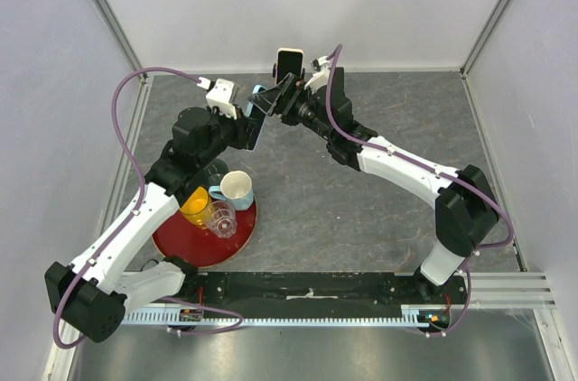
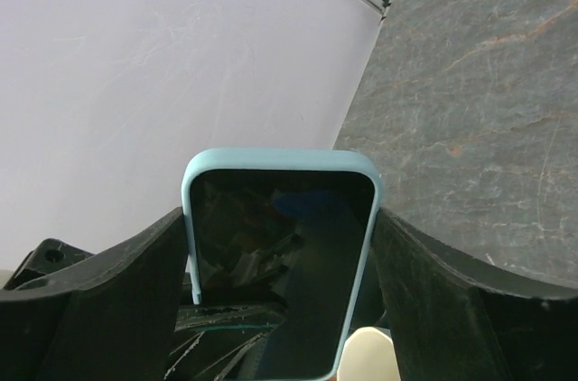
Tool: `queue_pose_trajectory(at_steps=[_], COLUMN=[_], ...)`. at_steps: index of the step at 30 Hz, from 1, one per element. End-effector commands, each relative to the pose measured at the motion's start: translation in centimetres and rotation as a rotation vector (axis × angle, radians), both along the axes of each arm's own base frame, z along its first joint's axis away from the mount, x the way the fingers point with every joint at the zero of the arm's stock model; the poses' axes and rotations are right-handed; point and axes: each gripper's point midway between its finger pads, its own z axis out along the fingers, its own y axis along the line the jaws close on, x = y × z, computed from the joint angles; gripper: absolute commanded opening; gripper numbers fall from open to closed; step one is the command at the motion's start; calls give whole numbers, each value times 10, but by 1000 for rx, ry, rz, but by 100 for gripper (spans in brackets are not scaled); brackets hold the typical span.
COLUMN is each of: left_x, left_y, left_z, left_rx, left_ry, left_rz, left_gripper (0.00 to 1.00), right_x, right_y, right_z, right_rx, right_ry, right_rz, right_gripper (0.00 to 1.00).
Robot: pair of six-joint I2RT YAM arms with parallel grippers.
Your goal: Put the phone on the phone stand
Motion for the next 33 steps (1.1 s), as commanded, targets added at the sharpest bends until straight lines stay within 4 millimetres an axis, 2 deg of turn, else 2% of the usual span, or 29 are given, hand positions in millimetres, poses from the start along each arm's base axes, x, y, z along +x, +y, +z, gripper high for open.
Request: queue_pose_trajectory(at_steps=[1, 4, 9, 14, 15, 19, 22, 23, 25, 28, 29, 31, 32, 33], left_x=[1, 0, 0, -1, 0, 0, 1, 1, 2, 4, 4, 4, 4, 2], left_y=[-2, -6, -9, -9, -9, -11, -12, -13, -15, -18, -18, -22, -26, -28], left_z=[56, 55, 54, 53, 53, 52, 49, 48, 46, 43, 41, 31, 29, 23], left_rx=[-146, -162, -164, -158, -155, -140, -137, -137, -134, -137, -142, -133, -132, -120], left_ry=[-145, -131, -126, -128, -129, -134, -127, -126, -118, -100, -88, -39, -21, 12], left_rz=[-1, -20, -37, -40, -39, -54, -57, -60, -66, -74, -74, -87, -105, -117], left_gripper=[2, 2, 2, 2, 2, 2, 2, 2, 2, 2, 2, 3, 7, 9], right_x=[1, 0, 2, 2, 2, 2, 2, 2, 2, 4, 6, 4, 4, 5], right_y=[8, 7, 5, 9, 11, 10, 8, 7, 6, 2, -1, -5, -7, -13], right_z=[22, 24, 25, 19, 19, 20, 21, 19, 20, 20, 22, 28, 30, 34], right_rx=[66, 83, 71, 62, 62, 65, 61, 59, 60, 40, 32, 11, 3, -7], right_ry=[-35, -33, -45, -35, -35, -41, -45, -43, -46, -65, -80, -136, -152, -170], right_rz=[16, 15, -1, 16, 24, 24, 11, 7, 1, -21, -35, -44, -46, -73], right_gripper=[77, 73, 85, 89, 93, 90, 78, 68, 61, 37, 23, 11, 0, 0])
